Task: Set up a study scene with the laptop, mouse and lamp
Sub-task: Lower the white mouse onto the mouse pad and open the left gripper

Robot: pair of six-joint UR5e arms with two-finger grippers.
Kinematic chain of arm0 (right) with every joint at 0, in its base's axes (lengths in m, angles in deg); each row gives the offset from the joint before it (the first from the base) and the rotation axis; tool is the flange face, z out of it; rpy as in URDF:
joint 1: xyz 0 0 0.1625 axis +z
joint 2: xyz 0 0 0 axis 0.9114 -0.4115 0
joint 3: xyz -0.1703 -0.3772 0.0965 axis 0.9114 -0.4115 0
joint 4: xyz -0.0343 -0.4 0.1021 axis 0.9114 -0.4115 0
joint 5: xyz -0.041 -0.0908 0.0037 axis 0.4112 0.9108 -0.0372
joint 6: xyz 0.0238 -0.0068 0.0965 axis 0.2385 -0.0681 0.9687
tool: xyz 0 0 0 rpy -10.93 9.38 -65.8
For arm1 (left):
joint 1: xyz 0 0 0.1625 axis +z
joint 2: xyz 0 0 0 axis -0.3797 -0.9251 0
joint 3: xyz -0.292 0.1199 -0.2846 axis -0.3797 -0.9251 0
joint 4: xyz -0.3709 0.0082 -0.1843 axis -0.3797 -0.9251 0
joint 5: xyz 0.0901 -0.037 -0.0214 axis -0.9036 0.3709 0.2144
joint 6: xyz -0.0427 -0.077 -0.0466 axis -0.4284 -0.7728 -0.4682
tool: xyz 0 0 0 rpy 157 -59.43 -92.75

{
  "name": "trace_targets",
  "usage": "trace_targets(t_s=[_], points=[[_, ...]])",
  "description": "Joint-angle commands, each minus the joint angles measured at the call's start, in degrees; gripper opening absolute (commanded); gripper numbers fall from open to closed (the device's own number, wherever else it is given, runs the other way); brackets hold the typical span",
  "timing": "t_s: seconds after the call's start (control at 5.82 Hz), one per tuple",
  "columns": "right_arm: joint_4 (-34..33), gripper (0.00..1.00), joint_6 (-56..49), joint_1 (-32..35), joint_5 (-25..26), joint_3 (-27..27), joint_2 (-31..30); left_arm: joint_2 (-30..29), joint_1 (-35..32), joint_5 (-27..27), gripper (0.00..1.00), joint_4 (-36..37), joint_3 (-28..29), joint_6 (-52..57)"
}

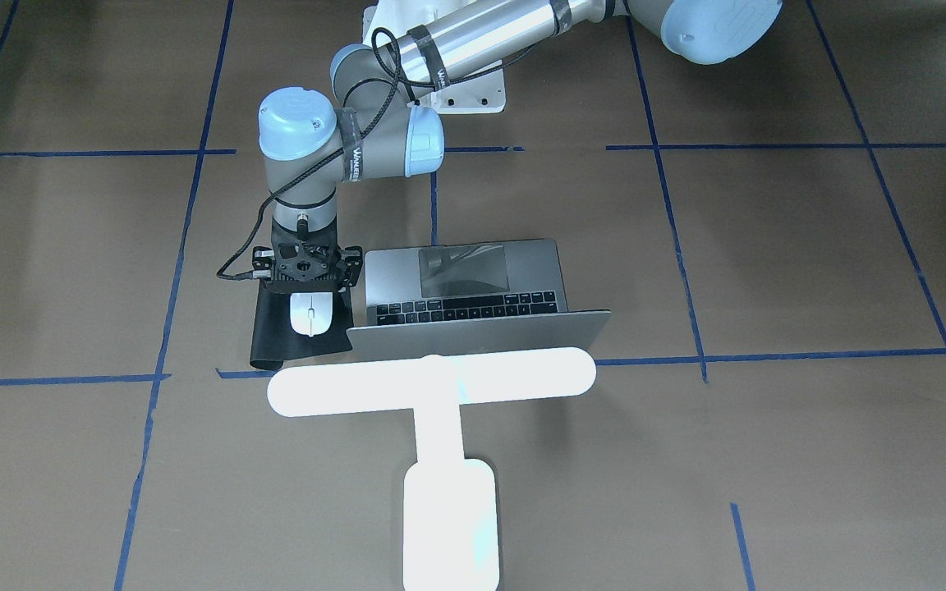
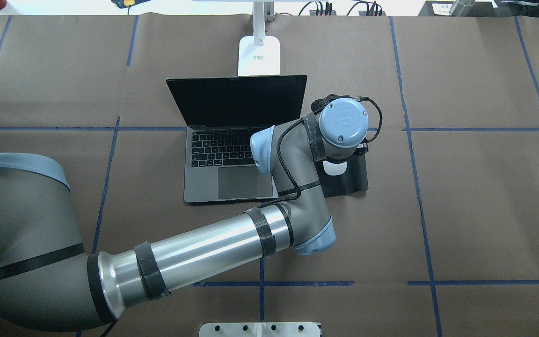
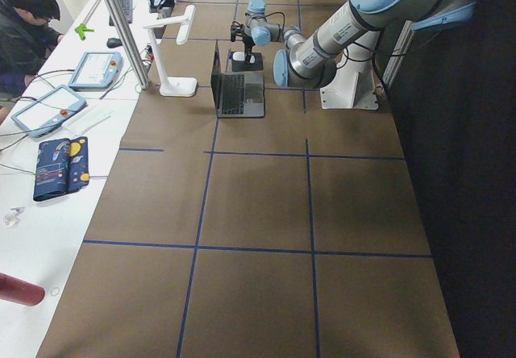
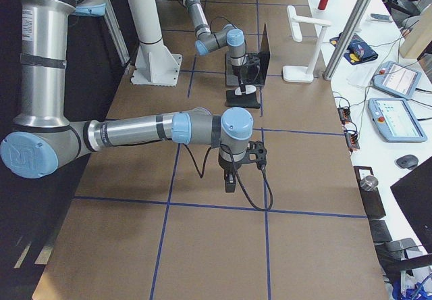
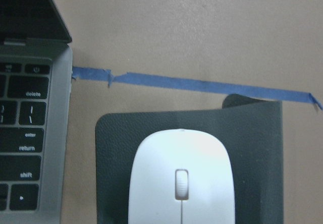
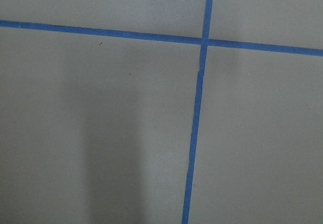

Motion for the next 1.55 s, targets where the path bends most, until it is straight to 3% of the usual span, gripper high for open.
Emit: trace_targets(t_s=[0.0, 0.34, 0.52, 0.86, 1.38], points=[[0.00, 1.00, 0.05, 0.18, 0.00, 0.14, 0.17, 0.00, -1.03, 0.67, 1.00, -0.30, -0.65, -0.21], [0.00, 1.00, 0.05, 0.36, -0.18, 1.98, 0.17, 1.74, -1.74, 6.97, 1.00, 1.19, -5.89, -0.12], [0.00, 1.00, -0.04, 0.36, -0.09, 1.99, 0.26, 7.24, -2.52, 10.83, 1.00, 5.29, -14.98, -0.12], [0.00, 1.00, -0.04, 0.36, 0.00, 1.90, 0.26, 21.29, -2.53, 12.88, 1.00, 19.07, -40.01, 0.84], [-0.09, 1.00, 0.05, 1.75, 0.17, 1.02, -0.96, 38.79, -5.93, 13.69, 1.00, 30.97, -63.96, 14.05]])
